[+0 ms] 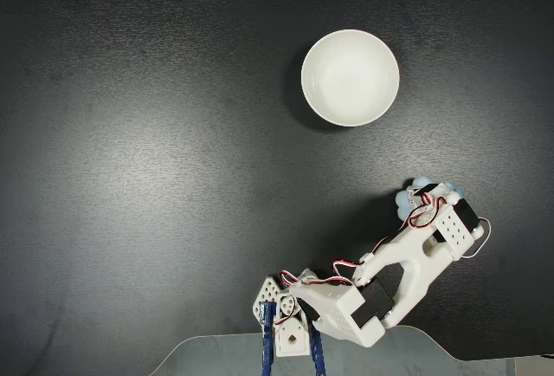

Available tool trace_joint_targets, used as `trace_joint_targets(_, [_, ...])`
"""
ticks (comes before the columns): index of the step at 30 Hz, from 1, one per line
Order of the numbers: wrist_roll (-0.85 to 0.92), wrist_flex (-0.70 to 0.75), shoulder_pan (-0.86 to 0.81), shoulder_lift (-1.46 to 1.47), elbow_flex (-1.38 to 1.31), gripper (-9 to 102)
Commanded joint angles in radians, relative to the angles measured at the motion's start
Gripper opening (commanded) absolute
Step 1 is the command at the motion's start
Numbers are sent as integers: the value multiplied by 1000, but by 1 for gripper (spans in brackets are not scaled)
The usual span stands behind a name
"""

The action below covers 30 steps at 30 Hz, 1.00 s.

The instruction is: Grasp a skyblue doll and put it in the white bowl.

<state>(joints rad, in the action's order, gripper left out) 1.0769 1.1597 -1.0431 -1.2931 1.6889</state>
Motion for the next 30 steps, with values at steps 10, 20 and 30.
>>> trace_joint_targets(10, [-26, 21, 8, -109, -140, -2])
trace_joint_targets(20, [-258, 215, 61, -153, -393, -2])
trace_joint_targets(30, [-295, 299, 318, -261, -491, -1])
